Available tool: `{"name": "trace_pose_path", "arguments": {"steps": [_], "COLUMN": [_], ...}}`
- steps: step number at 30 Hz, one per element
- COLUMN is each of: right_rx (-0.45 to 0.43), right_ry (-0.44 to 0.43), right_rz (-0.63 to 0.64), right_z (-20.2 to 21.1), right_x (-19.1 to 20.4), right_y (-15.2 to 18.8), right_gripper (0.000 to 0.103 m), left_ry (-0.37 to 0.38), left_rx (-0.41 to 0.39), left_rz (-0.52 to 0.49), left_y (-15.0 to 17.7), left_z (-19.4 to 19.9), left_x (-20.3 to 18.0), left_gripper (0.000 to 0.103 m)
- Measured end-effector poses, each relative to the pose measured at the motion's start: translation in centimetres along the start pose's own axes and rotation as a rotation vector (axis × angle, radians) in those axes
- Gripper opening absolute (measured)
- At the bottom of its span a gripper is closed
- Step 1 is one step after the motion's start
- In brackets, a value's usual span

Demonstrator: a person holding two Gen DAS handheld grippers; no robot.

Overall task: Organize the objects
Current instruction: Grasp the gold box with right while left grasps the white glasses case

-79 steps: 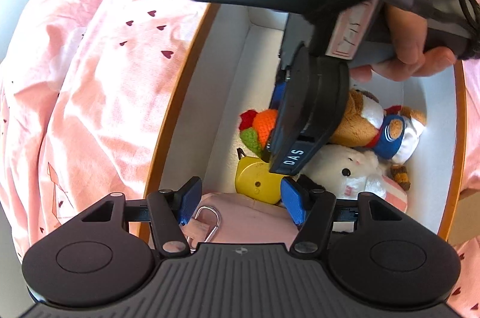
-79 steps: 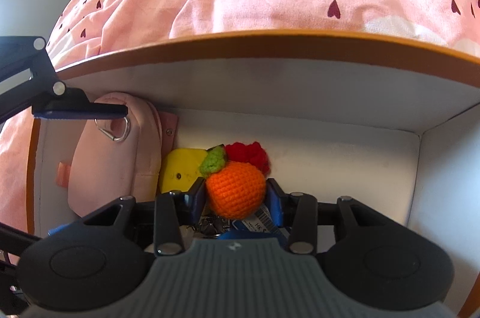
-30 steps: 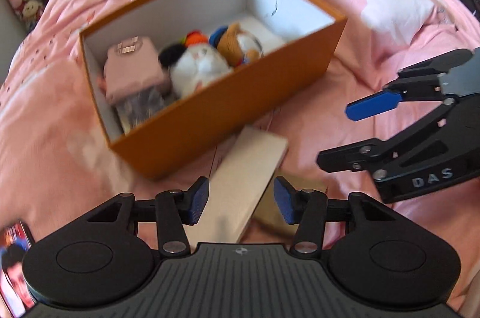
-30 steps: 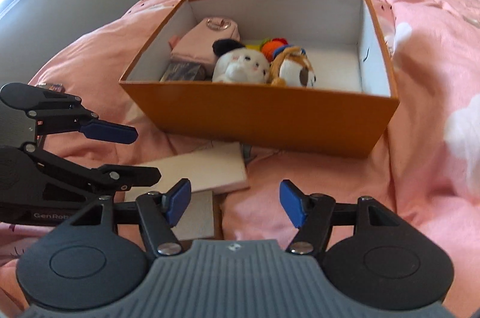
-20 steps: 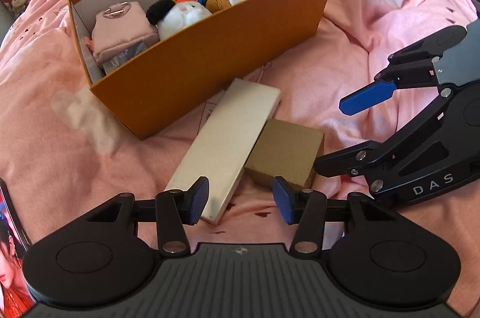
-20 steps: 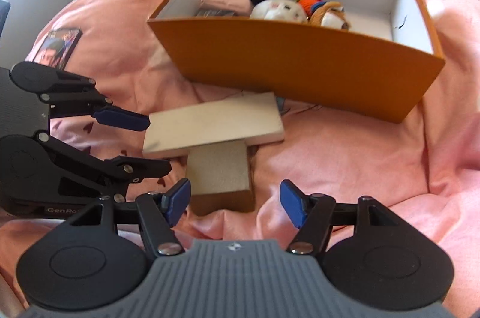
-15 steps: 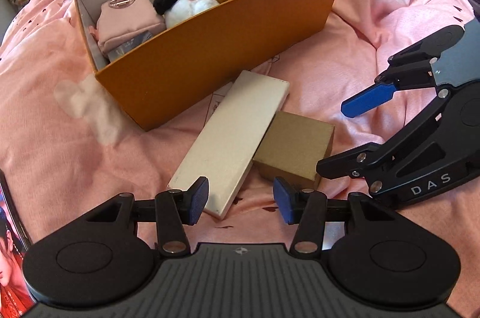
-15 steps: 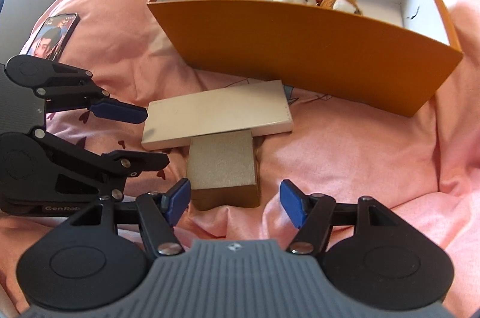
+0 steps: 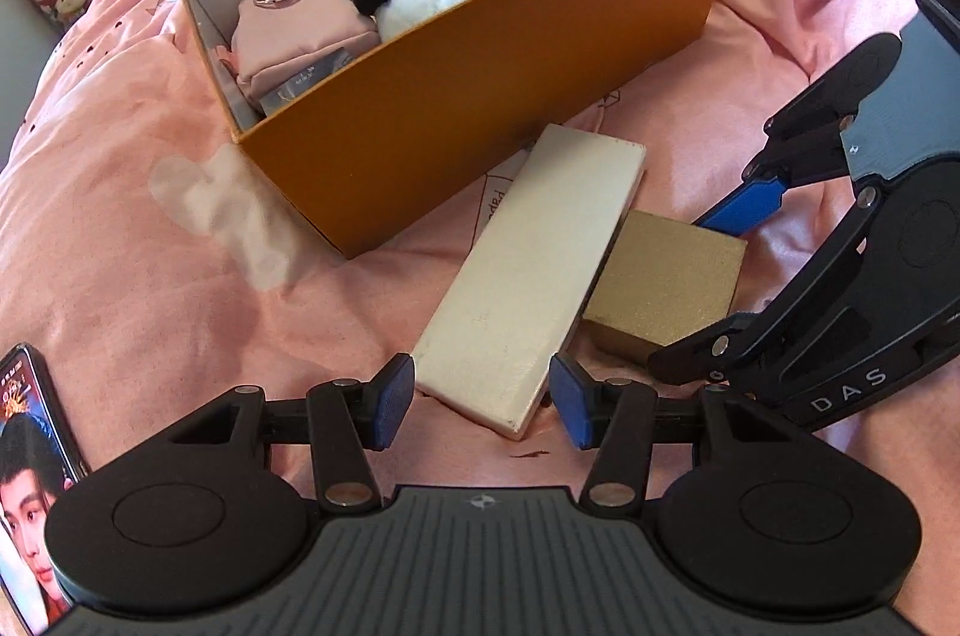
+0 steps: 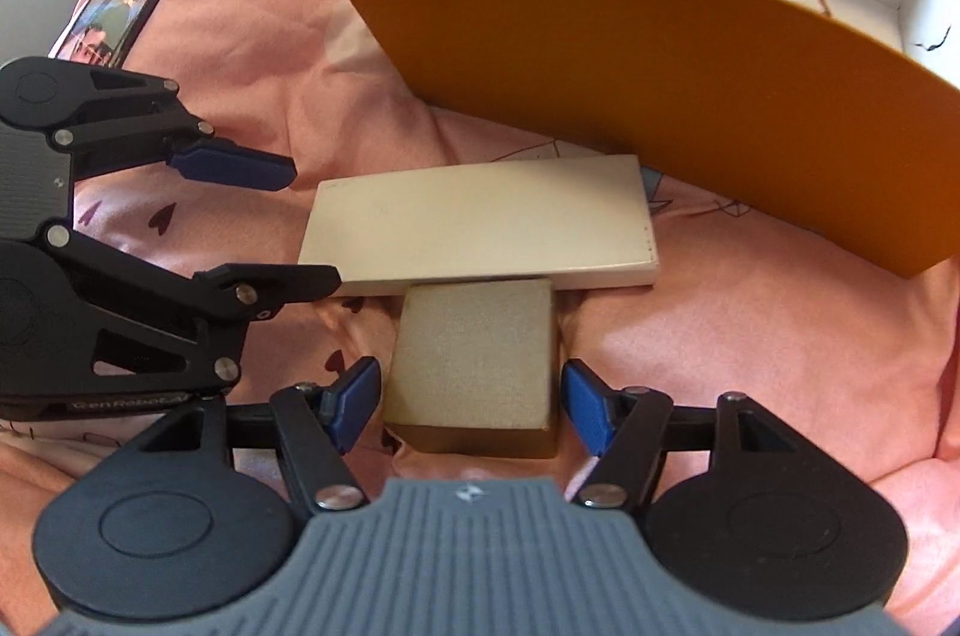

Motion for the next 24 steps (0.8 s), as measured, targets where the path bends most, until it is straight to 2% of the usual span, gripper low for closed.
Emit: {"name": "trace_pose_path", "arguments": {"steps": [5, 7, 12, 14, 18, 24], "right_rx": [-0.008, -0.027, -0.092, -0.113, -0.131, -0.107], "right_ry": [0.024, 0.051, 0.091, 0.126, 0.232, 0.187], "right_rz": [-0.006, -0.017, -0.075, -0.101, -0.143, -0.216], "right_z": [0.1, 0.9, 4.0, 5.1, 5.8, 4.3], "right_x": [-0.3, -0.6, -2.3, -3.4, -5.7, -7.6], "right_y": [0.6, 0.9, 1.7, 2.1, 2.3, 2.6], "right_gripper": [0.065, 0.064, 0.064, 0.064, 0.064, 0.064], "left_ry": [-0.035, -0.039, -0.069, -0.091, -0.087, -0.111], "left_rx": [-0.023, -0.031, -0.041, -0.047, -0.044, -0.025], "left_rz": [-0.031, -0.061, -0.109, -0.127, -0.140, -0.132], "left_y": [-0.2, -0.4, -1.1, -1.6, -2.4, -3.0], "left_z": [0.0, 0.0, -0.4, -0.6, -1.5, -2.6], "left_x": [-0.6, -1.1, -2.5, -2.9, -3.4, -3.3], "left_gripper": [0.062, 0.066, 0.067, 0.067, 0.067, 0.067]}}
Point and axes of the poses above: each gripper's, at about its wrist camera, not at the fingertips, and z roughly against the way its jaws point, x to its left, y to its underside, the point moved 8 cm from there along -z, roughly the way its jaws point, and after that the axes turned 15 degrees about x, right-handed, at the moved point
